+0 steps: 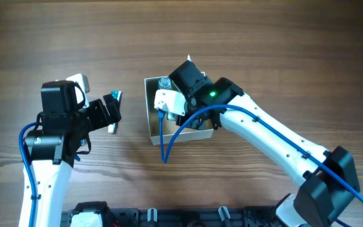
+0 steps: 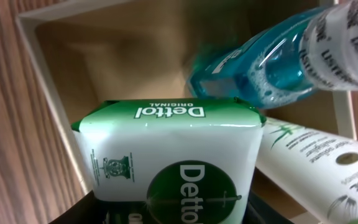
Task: Pack container
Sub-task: 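Carry the soap bar into the box and lower it, then open the right gripper and lift it away from the box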
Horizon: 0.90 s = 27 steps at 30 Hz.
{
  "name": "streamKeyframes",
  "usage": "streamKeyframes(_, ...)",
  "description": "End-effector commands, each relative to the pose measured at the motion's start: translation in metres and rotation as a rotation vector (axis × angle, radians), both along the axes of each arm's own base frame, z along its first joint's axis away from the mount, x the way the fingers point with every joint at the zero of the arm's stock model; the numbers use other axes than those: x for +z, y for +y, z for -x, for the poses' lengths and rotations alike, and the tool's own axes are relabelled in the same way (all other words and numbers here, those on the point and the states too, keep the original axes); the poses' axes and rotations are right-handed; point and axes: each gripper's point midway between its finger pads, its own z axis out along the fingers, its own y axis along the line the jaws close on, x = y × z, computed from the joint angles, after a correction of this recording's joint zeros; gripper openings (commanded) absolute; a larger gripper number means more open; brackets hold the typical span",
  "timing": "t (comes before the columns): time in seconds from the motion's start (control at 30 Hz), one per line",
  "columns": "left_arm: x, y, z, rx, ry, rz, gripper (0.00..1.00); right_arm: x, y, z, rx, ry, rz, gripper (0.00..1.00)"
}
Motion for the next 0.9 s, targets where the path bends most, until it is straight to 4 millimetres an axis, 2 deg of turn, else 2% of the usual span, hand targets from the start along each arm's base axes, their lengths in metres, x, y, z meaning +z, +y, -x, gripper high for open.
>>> streamKeyframes(0.0,0.007,-0.008,-0.003,-0.023,-0.017,0.033,1.0,0.001,0.006,-0.005,0.012,-0.019,-0.007,0.34)
streamKeyframes(0.03,0.007,-0.008,-0.003,-0.023,-0.017,0.033,1.0,0.001,0.006,-0.005,0.012,-0.019,-0.007,0.35)
streamKeyframes(0.17,0.007,-0.008,-0.003,-0.023,-0.017,0.033,1.0,0.001,0.006,-0.005,-0.039,-0.004,-0.019,0.55)
streamKeyframes(0.4,0.007,-0.008,-0.003,-0.023,-0.017,0.033,1.0,0.0,0.006,-0.004,-0.062,0.007,-0.022,0.62)
streamKeyframes(0.63,0.007,-0.008,-0.003,-0.023,-0.017,0.033,1.0,0.004,0.005,-0.004,-0.119,0.02,-0.04,0.55)
streamKeyframes(0.73,0.007,-0.008,-0.003,-0.023,-0.017,0.033,1.0,0.027,0.006,-0.004,-0.215,0.011,-0.11,0.54)
streamKeyframes(0.83,0.007,-0.008,-0.003,-0.023,-0.017,0.033,1.0,0.077,0.0,-0.009,-0.352,-0.066,-0.239,0.51)
streamKeyframes(0.87,0.007,-0.008,-0.003,-0.023,-0.017,0.033,1.0,0.102,-0.012,-0.019,-0.489,-0.129,-0.306,0.51)
